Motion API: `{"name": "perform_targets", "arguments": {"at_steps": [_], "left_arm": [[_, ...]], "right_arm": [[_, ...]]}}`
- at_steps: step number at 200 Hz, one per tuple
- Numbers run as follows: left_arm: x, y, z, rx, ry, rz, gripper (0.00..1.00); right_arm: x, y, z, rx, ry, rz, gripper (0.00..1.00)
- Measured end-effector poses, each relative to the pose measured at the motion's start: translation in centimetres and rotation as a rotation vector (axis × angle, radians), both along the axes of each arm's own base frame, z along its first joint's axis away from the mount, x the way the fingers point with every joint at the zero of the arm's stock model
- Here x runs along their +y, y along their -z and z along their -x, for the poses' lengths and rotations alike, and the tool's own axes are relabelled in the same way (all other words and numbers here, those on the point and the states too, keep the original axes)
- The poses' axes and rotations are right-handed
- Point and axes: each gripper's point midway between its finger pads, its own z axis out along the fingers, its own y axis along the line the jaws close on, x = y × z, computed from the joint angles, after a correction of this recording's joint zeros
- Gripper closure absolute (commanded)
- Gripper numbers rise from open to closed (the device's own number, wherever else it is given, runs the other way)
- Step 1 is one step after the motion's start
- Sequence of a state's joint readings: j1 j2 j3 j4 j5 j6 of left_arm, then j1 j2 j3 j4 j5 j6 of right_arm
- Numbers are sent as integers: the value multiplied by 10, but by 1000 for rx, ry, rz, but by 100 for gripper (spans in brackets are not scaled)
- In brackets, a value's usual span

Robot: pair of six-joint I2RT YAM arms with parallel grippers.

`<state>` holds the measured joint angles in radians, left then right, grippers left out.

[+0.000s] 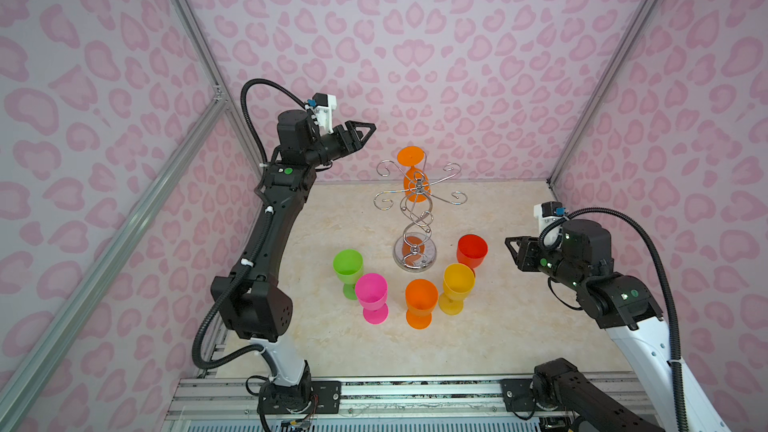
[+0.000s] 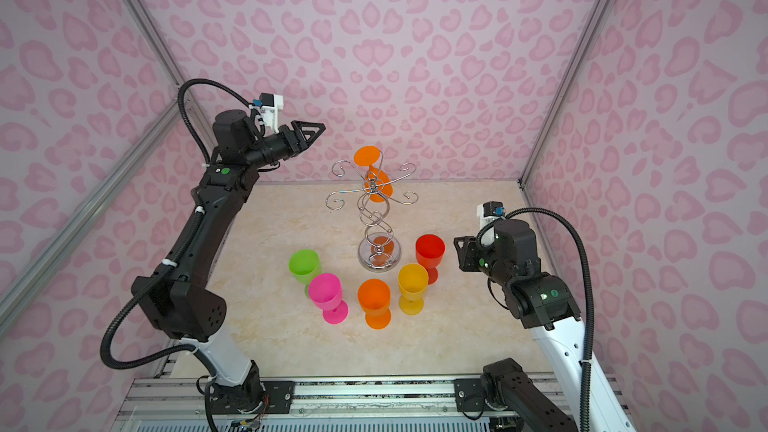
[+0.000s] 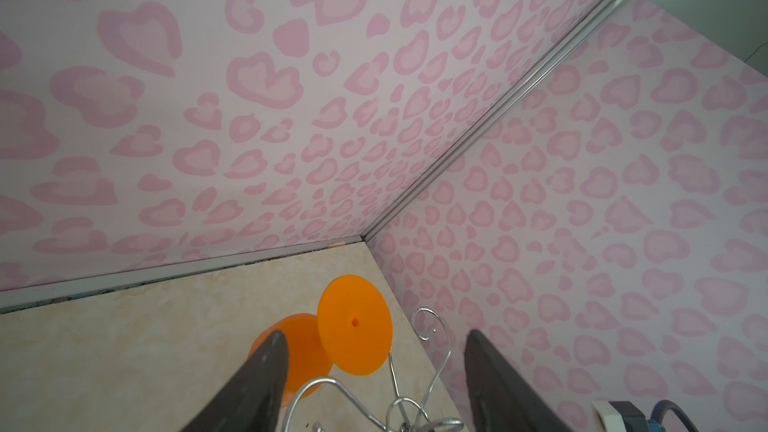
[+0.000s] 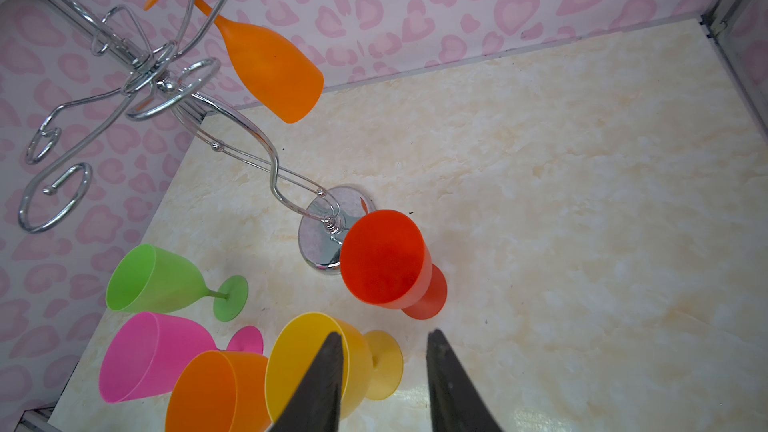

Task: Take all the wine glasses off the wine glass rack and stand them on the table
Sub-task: 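Raise the left gripper to the orange glass foot on the rack while the right withdraws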

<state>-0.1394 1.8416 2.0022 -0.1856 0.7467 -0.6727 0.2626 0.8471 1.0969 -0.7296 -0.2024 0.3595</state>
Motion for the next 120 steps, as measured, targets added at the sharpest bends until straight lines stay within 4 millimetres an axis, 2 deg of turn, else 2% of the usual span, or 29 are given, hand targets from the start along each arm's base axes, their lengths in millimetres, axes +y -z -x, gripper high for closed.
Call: {"name": "perform_targets", "arguments": {"at_steps": [19, 53, 79, 120], "left_arm": [[-8, 13, -15, 50, 55, 15, 36], [-18, 29, -26, 98, 120, 29, 36], [-26, 46, -26, 146, 144, 26, 36], [-50, 67, -18, 181, 217, 9, 36]], "right_arm": [[-5, -1, 2, -7, 14, -3, 65], [-13, 3, 5, -1, 38, -9, 64], [-13, 10, 4, 17, 34, -18, 64], [-11, 13, 2, 32, 28, -30, 64]]}}
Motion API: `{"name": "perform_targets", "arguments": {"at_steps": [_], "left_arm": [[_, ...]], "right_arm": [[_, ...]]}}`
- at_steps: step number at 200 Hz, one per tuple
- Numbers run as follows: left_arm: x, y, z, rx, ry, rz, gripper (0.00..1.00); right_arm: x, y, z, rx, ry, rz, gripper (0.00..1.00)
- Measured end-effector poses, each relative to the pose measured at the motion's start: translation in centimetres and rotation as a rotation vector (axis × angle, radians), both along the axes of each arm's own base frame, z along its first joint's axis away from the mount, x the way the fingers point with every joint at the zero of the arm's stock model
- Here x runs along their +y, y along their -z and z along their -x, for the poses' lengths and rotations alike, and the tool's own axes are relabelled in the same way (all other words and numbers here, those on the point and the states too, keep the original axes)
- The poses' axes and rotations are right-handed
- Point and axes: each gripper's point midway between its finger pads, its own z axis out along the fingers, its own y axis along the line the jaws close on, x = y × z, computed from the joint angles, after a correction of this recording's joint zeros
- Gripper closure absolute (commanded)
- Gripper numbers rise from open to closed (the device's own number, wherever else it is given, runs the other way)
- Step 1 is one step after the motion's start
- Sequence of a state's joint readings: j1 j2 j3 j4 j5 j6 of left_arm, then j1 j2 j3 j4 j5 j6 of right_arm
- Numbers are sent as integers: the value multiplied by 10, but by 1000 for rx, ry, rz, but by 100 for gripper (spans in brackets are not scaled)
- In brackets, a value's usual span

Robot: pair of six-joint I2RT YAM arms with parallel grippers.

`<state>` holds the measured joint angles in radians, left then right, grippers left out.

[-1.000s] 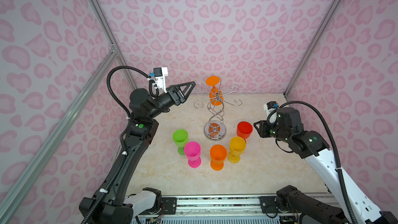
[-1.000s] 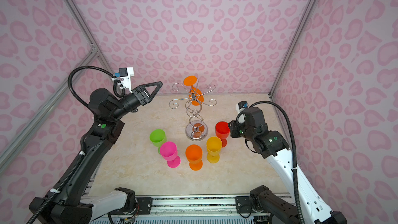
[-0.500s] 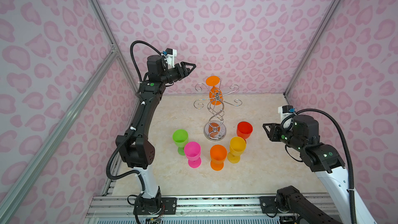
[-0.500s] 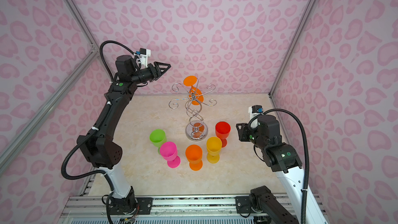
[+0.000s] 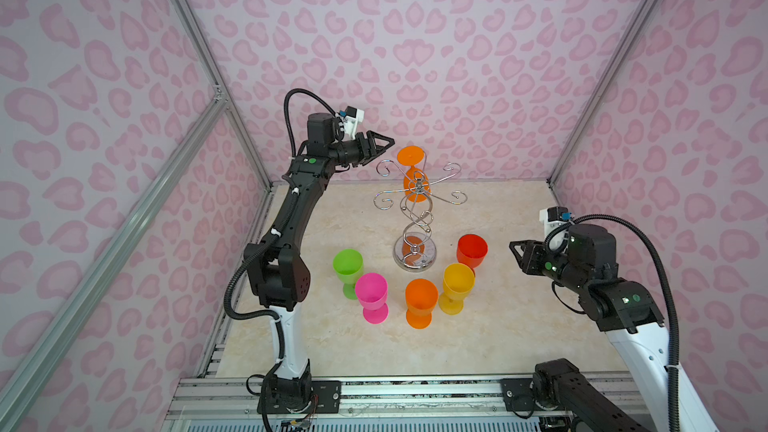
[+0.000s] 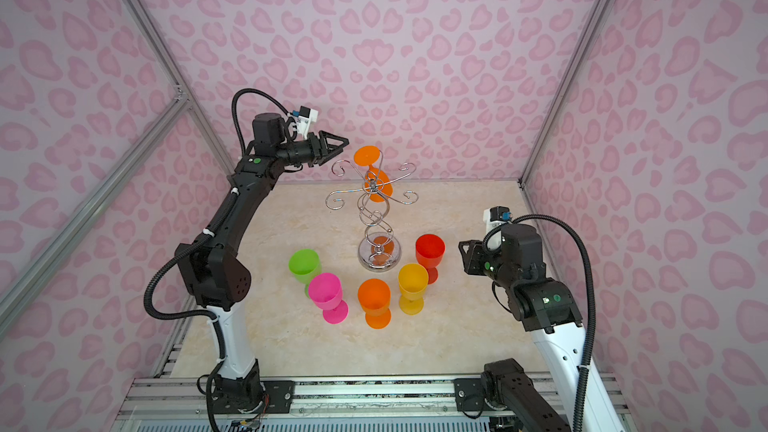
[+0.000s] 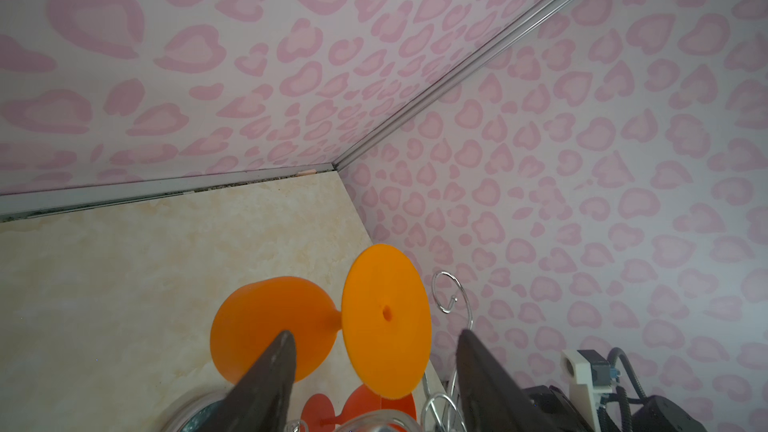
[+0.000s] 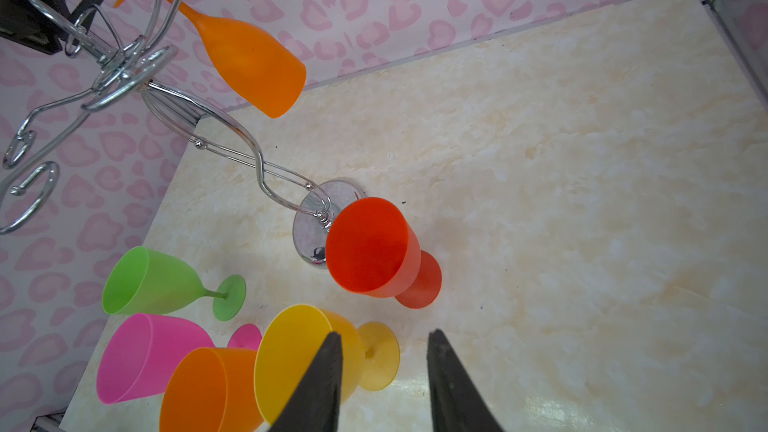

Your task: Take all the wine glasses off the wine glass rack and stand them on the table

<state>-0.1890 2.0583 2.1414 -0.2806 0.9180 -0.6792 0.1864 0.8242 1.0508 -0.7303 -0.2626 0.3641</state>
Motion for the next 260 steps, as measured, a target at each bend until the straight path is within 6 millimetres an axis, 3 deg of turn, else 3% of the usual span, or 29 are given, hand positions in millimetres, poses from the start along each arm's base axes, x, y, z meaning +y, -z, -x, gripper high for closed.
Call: {"name": "perform_targets", "arguments": {"at_steps": [77, 215, 260], "left_arm": [[-15, 25, -1, 42, 43, -14, 41], [-25, 23, 3, 54, 101, 23, 60], [-26, 21, 0, 42, 126, 34, 62]], "right_arm": [[-1, 1, -1, 3, 4, -9, 64], [1, 14, -8, 39, 0, -33, 65], [1, 18, -10, 42, 1, -40, 65]]}}
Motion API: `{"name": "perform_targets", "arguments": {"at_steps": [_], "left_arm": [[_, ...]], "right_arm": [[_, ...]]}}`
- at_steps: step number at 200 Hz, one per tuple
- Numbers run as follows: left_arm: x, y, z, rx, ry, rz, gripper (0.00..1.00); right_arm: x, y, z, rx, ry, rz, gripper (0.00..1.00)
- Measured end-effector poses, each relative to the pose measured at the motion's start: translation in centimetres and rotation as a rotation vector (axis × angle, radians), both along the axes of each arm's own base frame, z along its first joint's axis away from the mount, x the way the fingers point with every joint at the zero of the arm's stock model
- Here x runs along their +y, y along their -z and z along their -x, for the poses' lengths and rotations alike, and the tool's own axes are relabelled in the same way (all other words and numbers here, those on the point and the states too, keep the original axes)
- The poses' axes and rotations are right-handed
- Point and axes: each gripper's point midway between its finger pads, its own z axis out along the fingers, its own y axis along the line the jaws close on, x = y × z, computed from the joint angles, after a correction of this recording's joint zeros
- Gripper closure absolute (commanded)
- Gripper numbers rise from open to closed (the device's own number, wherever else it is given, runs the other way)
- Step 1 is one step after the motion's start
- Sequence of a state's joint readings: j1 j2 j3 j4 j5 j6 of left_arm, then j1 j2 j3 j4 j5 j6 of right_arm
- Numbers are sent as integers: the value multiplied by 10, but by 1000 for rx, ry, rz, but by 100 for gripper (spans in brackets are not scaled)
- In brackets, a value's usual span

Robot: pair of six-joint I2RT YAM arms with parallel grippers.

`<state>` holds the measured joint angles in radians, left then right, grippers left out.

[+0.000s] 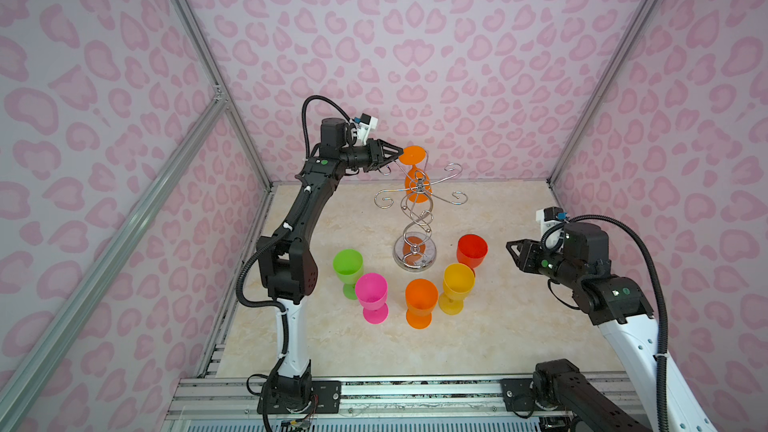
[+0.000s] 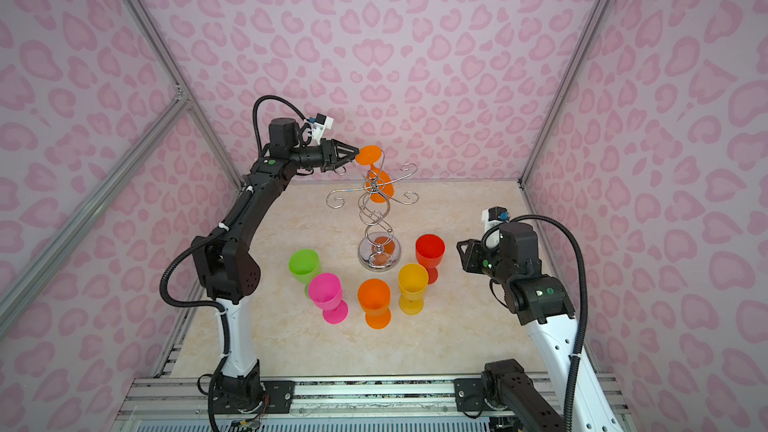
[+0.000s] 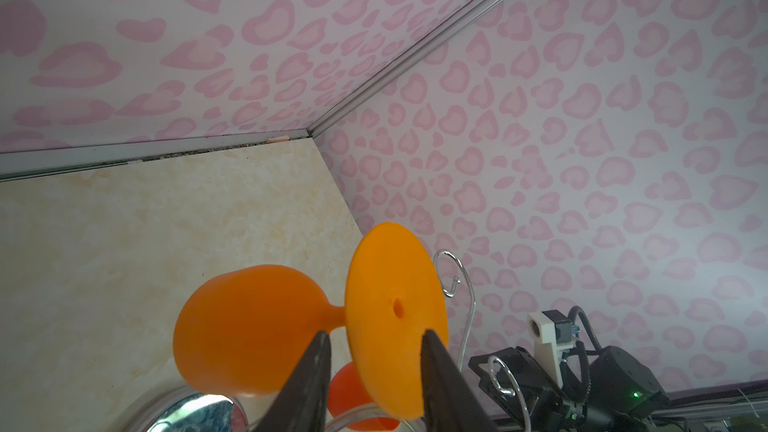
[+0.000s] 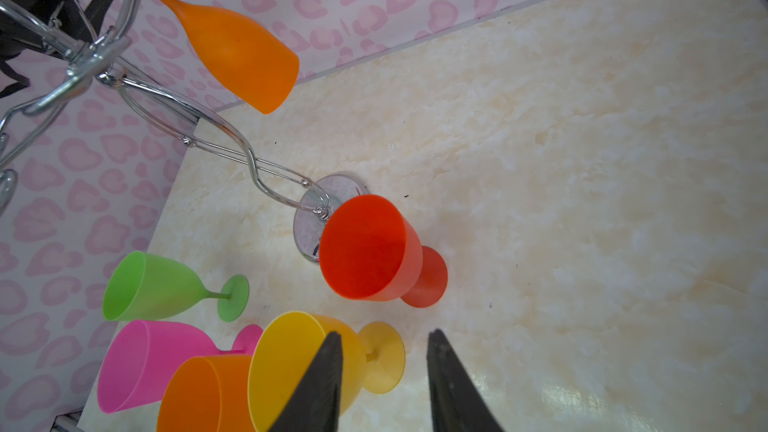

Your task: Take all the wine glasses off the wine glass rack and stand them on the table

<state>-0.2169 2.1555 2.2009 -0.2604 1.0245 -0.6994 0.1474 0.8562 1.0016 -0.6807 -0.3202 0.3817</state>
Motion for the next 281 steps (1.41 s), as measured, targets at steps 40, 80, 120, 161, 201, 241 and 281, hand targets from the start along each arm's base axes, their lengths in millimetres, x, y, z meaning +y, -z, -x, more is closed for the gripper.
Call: {"name": "perform_targets", "arguments": {"at_steps": [40, 80, 120, 161, 201, 241, 281], "left_arm": [[9, 8, -7, 9, 8, 4, 59], [30, 7, -15, -12, -18, 1, 57], [46, -24, -20, -93, -28, 20, 57], [44, -33, -20, -109, -20, 30, 57], [29, -25, -18, -89, 4, 30, 57], [13, -13, -17, -70, 34, 27, 59], [11, -3, -20, -52, 38, 23, 59]], "right_arm": [[-1, 3, 1, 5, 1, -7, 65], [-3, 4, 0, 8, 6, -11, 65], [-3, 7, -2, 23, 8, -11, 65], [-2, 10, -5, 26, 2, -16, 65], [0, 12, -7, 29, -4, -29, 65], [1, 12, -6, 29, -8, -33, 65], [1, 13, -6, 28, -5, -34, 65]]}}
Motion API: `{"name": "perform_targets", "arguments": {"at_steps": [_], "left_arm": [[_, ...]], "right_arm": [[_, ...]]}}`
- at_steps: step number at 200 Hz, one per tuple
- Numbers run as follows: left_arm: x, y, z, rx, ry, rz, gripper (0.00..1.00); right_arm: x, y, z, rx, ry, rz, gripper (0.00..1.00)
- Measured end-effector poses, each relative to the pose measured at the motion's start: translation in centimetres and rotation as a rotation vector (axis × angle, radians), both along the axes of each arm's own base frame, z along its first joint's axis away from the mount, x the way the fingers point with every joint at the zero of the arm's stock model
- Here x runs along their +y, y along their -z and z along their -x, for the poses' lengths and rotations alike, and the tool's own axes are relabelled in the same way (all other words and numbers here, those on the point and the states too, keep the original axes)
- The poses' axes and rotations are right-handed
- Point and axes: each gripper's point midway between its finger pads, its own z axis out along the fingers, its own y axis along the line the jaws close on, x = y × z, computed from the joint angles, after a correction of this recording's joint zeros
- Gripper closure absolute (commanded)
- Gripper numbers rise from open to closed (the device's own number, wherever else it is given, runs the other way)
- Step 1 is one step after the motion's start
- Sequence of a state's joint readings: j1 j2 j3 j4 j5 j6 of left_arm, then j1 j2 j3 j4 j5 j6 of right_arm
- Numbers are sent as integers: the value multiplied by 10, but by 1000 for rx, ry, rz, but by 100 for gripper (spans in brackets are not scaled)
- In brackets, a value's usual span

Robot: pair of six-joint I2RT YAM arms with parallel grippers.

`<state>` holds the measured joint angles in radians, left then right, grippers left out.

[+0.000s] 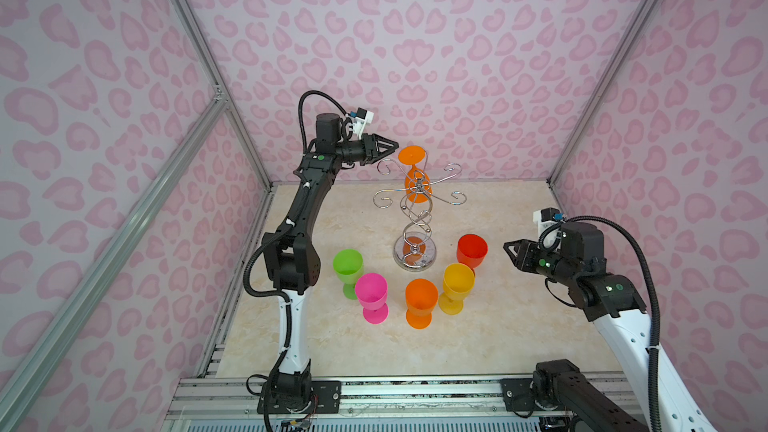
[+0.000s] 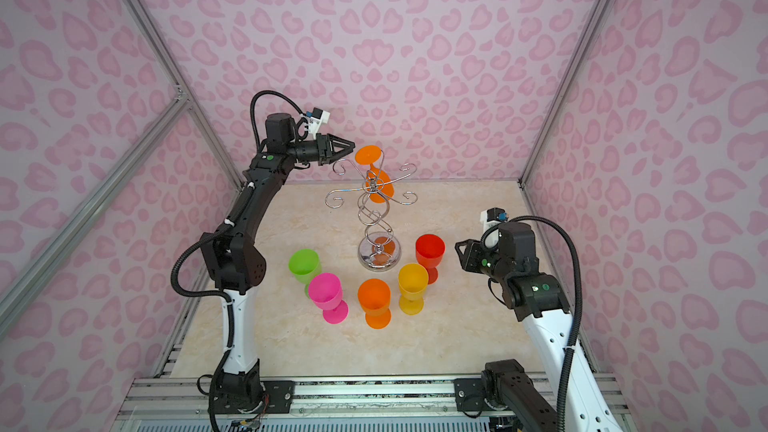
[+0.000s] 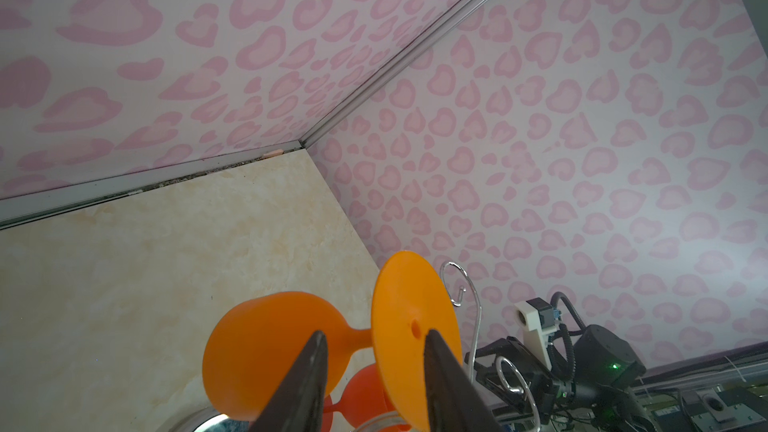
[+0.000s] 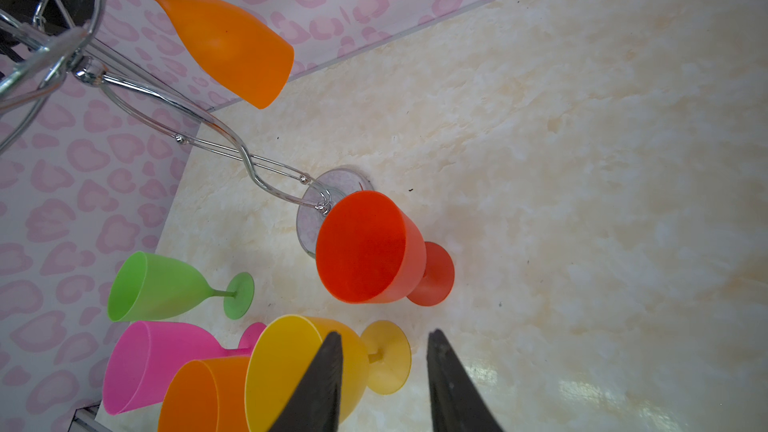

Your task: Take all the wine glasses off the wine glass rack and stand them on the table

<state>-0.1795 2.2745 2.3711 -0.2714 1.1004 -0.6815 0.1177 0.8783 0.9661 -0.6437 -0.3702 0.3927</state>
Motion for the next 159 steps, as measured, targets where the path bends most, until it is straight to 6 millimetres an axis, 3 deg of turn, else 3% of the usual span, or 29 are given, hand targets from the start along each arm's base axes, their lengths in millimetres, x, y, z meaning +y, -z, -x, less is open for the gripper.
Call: {"name": "perform_targets", "arguments": {"at_steps": [62, 78, 159], "left_arm": [[-13, 5, 7, 14, 47, 8, 63], [-13, 4, 7, 12, 50, 9, 69], [-14, 6, 9, 26, 73, 22, 74]], "right_arm": [[1, 3, 0, 6, -3, -3, 65], [1, 2, -1, 4, -2, -10, 65], [3, 4, -2, 14, -8, -13, 65]]}}
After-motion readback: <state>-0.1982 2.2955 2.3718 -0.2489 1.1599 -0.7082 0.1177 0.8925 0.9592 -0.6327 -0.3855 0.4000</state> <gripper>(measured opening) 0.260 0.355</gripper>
